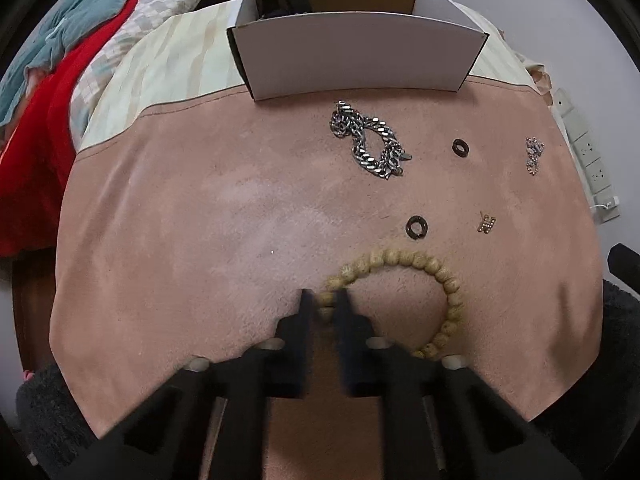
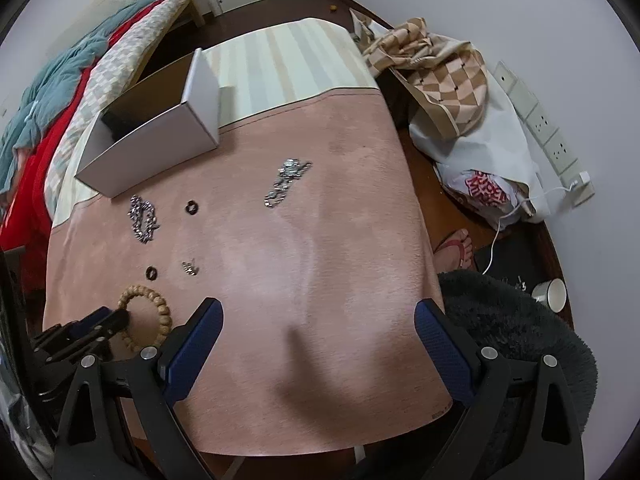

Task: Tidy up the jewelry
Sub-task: 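Grasp the wooden bead bracelet with the left tool while the right tool grasps the silver brooch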

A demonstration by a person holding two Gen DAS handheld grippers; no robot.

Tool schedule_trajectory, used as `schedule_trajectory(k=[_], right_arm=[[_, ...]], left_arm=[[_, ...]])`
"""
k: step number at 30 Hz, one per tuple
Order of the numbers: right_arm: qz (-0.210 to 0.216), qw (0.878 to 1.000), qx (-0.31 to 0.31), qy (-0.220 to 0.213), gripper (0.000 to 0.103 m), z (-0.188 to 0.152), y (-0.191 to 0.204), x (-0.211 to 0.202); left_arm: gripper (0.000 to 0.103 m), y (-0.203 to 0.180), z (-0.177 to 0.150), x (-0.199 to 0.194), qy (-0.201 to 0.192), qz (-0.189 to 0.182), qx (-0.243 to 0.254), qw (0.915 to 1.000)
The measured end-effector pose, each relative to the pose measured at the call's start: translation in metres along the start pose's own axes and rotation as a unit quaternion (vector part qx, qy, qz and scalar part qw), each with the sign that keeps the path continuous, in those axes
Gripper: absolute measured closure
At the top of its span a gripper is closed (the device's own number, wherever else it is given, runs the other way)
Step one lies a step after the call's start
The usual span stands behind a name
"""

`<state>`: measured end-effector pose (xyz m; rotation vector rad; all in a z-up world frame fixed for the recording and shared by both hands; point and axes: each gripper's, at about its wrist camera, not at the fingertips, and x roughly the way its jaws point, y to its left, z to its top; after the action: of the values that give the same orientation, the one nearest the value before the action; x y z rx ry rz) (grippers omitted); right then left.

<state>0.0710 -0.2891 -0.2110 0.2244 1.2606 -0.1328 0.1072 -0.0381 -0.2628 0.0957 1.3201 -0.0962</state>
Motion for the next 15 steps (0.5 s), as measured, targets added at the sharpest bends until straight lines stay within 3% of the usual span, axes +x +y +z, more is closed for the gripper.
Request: schedule_trajectory(k=[10,12,15], right_arm=[[0.032,0.999,0.041,-0.016,0.008,0.027,-0.016,0.007],[0.044,0.998,0.045,-0.025,0.022,0.042,-0.014,0.015],[0.043,0.998,0.032,-0.029,0.034,0.063,-0.006,0.033]], left_arm=[[0.097,0.027,0.011,-0.027,-0.045,0.016,-0.041,0.9980],[0.097,0.027,0.017,-0.030,-0.054,0.020,-0.039,0.9976],[0.097,0.028,0.033,-0.028,-0.061,0.025,-0.035,0.9972]])
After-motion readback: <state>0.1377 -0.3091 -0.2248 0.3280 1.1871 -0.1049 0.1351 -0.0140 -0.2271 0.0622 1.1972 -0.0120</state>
